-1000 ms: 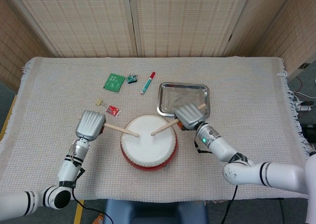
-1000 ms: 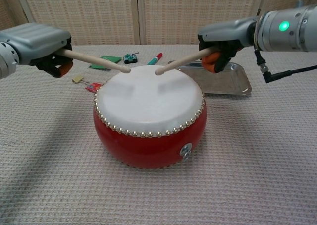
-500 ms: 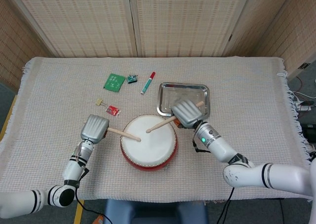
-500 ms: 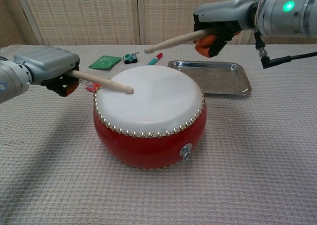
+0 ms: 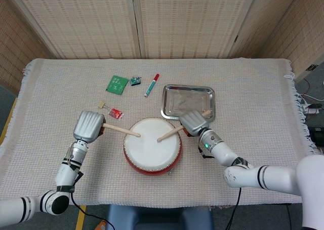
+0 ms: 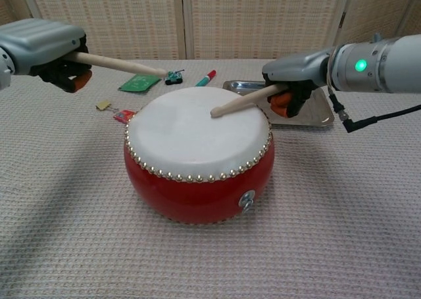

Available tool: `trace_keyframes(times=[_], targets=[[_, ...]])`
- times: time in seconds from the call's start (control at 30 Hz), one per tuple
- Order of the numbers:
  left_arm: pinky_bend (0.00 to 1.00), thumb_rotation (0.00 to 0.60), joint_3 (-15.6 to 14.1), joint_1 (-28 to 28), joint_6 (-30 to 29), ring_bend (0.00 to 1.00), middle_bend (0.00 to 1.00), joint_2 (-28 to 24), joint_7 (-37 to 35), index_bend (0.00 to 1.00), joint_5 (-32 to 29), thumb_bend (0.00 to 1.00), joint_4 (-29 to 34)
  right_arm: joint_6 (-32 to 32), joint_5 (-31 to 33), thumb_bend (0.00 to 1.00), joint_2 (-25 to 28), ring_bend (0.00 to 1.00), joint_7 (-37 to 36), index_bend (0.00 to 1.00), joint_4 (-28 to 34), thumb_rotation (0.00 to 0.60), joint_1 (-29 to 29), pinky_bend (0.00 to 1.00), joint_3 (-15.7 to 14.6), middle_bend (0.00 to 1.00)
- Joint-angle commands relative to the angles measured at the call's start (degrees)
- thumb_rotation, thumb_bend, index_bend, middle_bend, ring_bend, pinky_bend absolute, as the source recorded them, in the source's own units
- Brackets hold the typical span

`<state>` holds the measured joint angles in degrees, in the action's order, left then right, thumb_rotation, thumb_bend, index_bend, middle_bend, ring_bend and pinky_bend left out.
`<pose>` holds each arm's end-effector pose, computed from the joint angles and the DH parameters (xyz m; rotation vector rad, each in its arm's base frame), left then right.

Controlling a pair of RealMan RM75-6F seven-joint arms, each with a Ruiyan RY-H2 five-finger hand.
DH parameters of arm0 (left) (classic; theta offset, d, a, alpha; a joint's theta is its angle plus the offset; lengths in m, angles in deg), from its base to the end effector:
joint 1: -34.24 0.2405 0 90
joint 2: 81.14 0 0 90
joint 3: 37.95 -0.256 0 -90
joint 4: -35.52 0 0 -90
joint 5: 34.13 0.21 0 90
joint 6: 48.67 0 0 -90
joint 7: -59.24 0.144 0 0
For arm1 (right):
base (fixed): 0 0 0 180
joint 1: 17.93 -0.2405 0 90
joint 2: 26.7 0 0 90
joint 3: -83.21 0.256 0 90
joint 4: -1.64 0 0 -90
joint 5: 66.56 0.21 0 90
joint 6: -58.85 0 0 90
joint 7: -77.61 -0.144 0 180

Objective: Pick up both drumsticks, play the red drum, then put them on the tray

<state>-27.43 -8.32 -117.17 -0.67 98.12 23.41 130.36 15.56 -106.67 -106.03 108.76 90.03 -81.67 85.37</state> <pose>-0.1432 0.3488 0.0517 -1.7066 -0.6350 -0.8131 -0.1058 -0.3847 -0.0011 2.1040 -0.8125 0.5798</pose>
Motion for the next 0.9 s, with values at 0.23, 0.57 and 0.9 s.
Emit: trace_keyframes(times=[0.23, 0.57, 0.9], targets=[[1.0, 0.6, -2.82, -2.2, 6.15, 0.98, 1.0, 6.95, 3.39, 1.0, -4.31, 0.62, -7.17, -5.73, -8.34, 0.87, 7.6, 1.0, -9.09, 1.0, 10.71, 0.6, 3.11, 1.0, 7.18, 1.0], [1.0, 0.6, 0.31, 0.02, 0.07, 0.98, 1.0, 2.58, -0.62, 1.0, -1.93, 0.62, -3.27, -1.21, -7.32, 0.87, 5.08, 1.0, -7.96, 1.0, 5.88, 0.6, 2.79, 1.0, 4.11, 1.0], [1.0, 0.6, 2.02, 2.41, -1.52, 0.98, 1.0, -2.91, -6.44, 1.0, 0.19, 0.62, 0.57, -1.06, -2.33, 0.87, -1.55, 1.0, -2.33, 1.0, -1.72, 0.6, 1.26, 1.0, 1.29, 1.0]])
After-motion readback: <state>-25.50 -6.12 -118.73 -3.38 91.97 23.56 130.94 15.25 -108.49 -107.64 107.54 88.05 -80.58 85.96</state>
